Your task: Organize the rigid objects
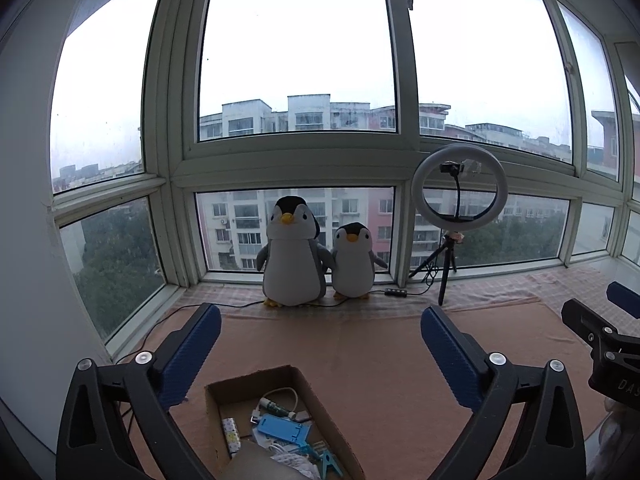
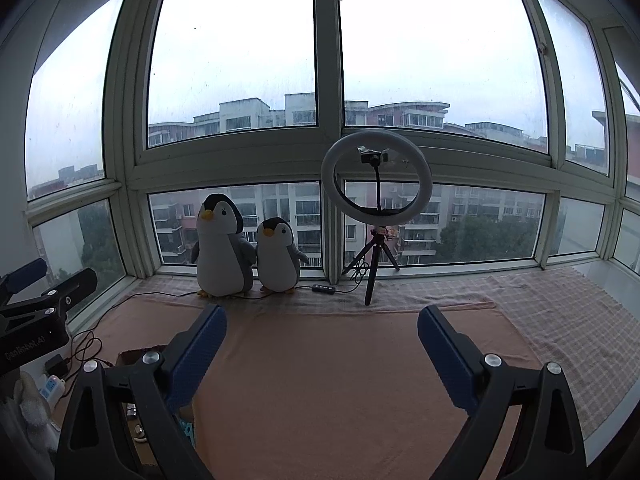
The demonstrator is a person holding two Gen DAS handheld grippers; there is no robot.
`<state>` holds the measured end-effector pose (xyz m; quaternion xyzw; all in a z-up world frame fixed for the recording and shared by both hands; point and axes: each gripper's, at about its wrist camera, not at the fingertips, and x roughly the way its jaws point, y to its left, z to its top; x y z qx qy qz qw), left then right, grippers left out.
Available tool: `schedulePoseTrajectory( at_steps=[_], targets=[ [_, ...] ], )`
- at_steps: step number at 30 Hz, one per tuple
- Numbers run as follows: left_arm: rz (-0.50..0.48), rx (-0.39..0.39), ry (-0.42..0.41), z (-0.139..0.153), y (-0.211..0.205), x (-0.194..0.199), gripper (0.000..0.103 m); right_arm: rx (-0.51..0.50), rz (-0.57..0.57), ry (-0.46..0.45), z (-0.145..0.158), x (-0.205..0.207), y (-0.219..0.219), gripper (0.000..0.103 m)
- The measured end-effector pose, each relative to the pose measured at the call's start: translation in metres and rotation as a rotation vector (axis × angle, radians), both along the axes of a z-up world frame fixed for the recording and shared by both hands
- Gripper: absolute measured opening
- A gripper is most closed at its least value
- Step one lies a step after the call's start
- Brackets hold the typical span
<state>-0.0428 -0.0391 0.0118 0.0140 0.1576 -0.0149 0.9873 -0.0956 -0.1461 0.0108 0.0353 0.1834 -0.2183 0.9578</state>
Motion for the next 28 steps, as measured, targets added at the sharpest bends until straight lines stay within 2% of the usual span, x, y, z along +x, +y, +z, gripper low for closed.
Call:
schedulePoseTrajectory(
  at_steps=[28],
  targets=[
    [-0.008,-0.001,0.004,-0.0038,0.0025,0.0047,0.102,-0.006,0.012,0.026,-0.0041,0.0083,0.0029,0.095]
  ],
)
